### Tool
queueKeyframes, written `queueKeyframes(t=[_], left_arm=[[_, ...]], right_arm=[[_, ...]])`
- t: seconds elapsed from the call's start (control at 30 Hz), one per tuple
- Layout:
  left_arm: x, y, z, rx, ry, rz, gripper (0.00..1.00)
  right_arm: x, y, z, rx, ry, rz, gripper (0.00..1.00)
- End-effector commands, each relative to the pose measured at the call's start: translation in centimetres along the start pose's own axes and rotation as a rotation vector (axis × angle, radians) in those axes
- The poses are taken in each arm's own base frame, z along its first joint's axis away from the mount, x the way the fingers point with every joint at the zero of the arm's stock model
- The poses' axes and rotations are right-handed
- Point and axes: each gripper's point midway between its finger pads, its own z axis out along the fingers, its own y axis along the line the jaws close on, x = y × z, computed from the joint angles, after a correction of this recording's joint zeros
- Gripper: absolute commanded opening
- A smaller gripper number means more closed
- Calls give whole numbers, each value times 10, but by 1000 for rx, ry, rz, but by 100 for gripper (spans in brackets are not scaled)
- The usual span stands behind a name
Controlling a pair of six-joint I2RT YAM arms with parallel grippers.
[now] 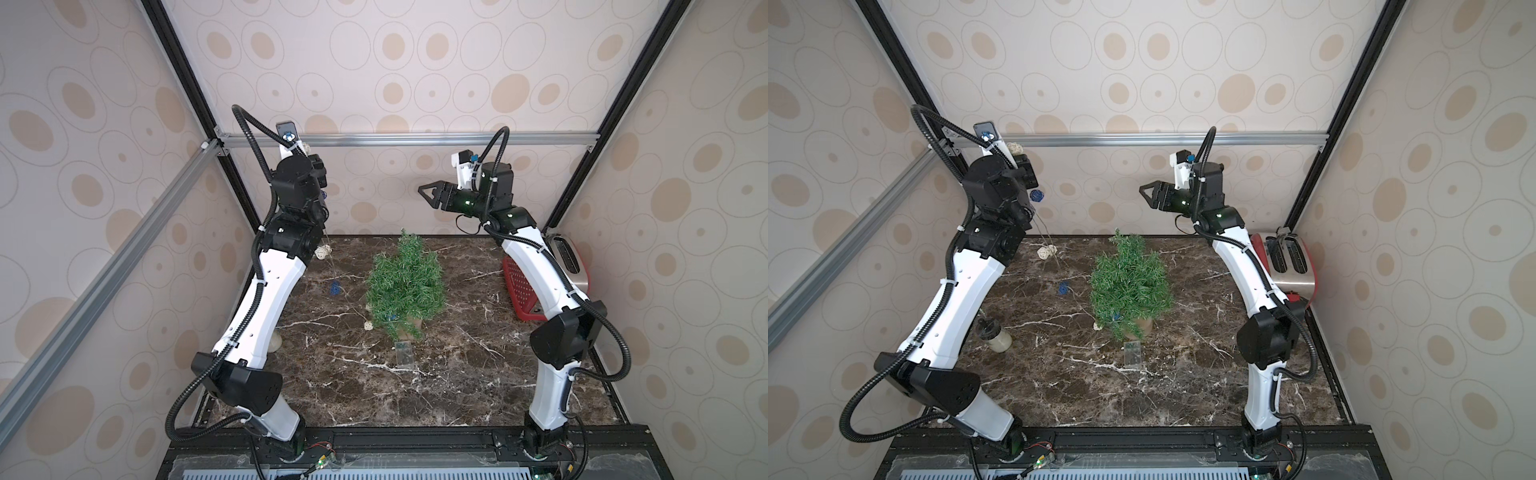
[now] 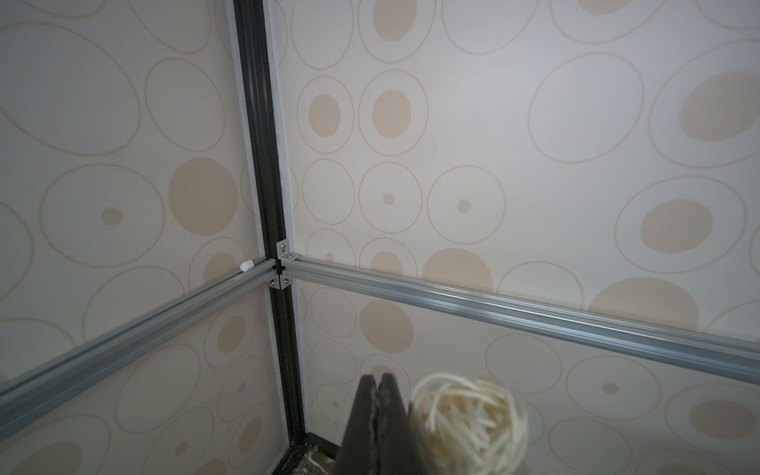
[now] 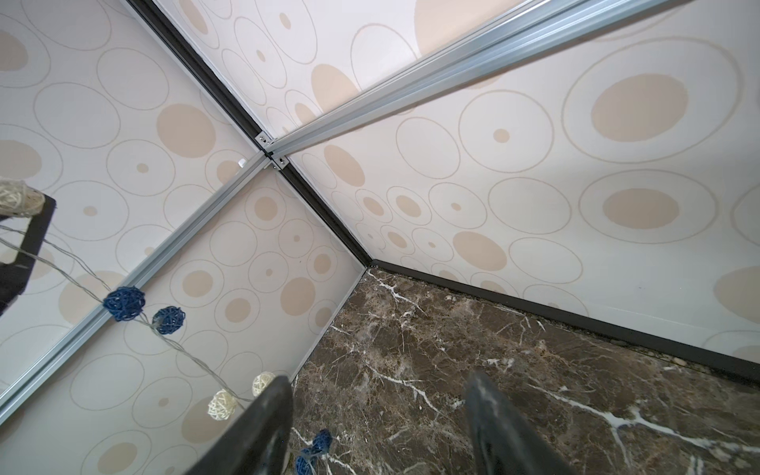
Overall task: Remove string lights from the small christmas tree
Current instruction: Remove the light string from the Christmas tree.
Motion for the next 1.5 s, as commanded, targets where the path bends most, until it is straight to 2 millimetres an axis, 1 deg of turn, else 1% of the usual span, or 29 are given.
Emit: queueKeyframes(t=[0.0,0.1,0.17,0.27,0.37,0.4,0.47,0.53,0.6,0.7,0.77,0.8,0.87,0.93,0.97,1.0,1.07,1.2,1.33,1.47], left_arm=[[-24,10,-31,-3,-35,-27,0],[-27,2,-53,13,-33,37,0],[-26,3,-66,30,-15,46,0],[-26,14,-84,64,4,5,0],[-31,25,-100,112,8,-48,0],[-34,27,-105,133,10,-65,0],[-38,28,-114,176,24,-80,0],[-41,29,-121,213,42,-92,0],[-45,31,-129,252,50,-109,0],[-46,32,-139,297,58,-127,0],[-48,30,-146,337,63,-135,0],[-49,29,-149,361,66,-143,0],[-51,25,-156,409,70,-163,0],[-54,23,-163,451,71,-180,0],[-55,22,-166,475,71,-187,0],[-56,21,-170,495,70,-192,0],[-59,19,-177,535,69,-204,0],[-67,17,-190,607,57,-240,0],[-79,14,-199,668,33,-274,0],[-86,3,-204,732,35,-301,0]], right_arm=[[-18,16,-19,-14,-83,-32,71],[-20,29,-34,-44,-109,-30,75],[-21,38,-46,-66,-129,-30,76],[-23,54,-64,-102,-162,-39,78],[-23,76,-84,-159,-184,-73,82],[-21,87,-90,-185,-183,-93,83],[-14,107,-99,-231,-173,-135,84],[-2,134,-108,-291,-152,-198,86],[13,161,-116,-342,-126,-276,87],[41,200,-120,-424,-71,-369,89],[61,224,-116,-474,-36,-413,90],[73,234,-111,-499,-10,-432,90],[98,251,-98,-530,44,-477,90],[119,262,-82,-549,89,-496,91],[129,263,-72,-557,110,-491,91],[137,265,-61,-565,123,-480,94],[150,269,-46,-591,144,-469,95],[178,281,-23,-665,191,-459,95],[200,287,-11,-729,234,-439,95],[209,301,-12,-806,251,-433,94]])
